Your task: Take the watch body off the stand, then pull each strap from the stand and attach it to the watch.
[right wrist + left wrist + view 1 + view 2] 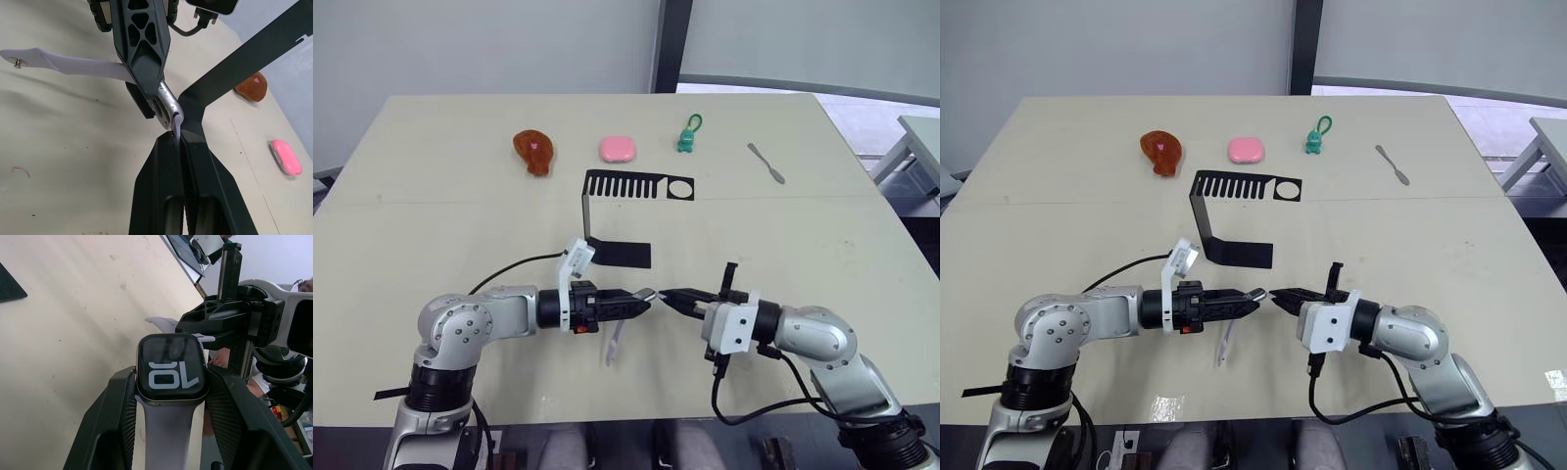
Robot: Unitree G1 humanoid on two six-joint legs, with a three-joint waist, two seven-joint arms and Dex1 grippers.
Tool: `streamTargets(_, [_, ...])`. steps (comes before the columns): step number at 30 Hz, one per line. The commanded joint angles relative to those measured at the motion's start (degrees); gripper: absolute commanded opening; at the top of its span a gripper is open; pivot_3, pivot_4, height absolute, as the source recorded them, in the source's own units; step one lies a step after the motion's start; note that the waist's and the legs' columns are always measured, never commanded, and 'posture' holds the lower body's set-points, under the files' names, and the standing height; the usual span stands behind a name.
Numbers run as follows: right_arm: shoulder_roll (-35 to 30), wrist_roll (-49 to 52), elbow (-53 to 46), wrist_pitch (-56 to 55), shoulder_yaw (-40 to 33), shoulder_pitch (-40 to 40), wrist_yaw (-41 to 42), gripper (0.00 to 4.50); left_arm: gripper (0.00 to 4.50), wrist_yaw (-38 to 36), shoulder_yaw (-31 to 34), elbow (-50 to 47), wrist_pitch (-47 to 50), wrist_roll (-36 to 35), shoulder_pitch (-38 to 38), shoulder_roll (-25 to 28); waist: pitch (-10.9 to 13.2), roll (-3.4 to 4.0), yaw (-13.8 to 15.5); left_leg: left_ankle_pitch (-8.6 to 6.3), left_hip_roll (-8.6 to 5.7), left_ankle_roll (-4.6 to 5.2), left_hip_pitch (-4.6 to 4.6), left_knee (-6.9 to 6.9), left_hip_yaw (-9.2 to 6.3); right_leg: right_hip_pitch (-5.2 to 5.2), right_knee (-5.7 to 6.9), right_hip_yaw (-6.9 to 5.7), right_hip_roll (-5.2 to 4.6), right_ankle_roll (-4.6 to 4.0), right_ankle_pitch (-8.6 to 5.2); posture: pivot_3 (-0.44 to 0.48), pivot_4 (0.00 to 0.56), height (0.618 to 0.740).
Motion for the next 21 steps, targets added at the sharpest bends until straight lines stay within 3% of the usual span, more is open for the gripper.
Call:
streamTargets(1, [1.4, 0.9, -2.2, -0.7, 2.0, -1.8, -1.0, 0.00, 1.59, -0.9, -2.6, -3.4, 0.4, -1.4, -0.9, -1.6, 0.0, 0.00, 0.0, 0.00, 0.00, 0.00, 0.00, 0.00, 0.00, 0.00, 0.00, 0.00, 0.00, 0.00, 0.00, 0.000, 0.150, 0.740])
streamTargets(21, [2.4, -0.3, -2.2, 0.1, 2.9, -2.8, -1.2, 0.00, 1.59, -0.7, -2.9, -3.1, 0.3, -1.1, -1.3, -1.6, 0.0, 0.00, 0.0, 0.00, 0.00, 0.00, 0.00, 0.00, 0.00, 0.00, 0.00, 0.00, 0.00, 0.00, 0.00, 0.000, 0.150, 0.740])
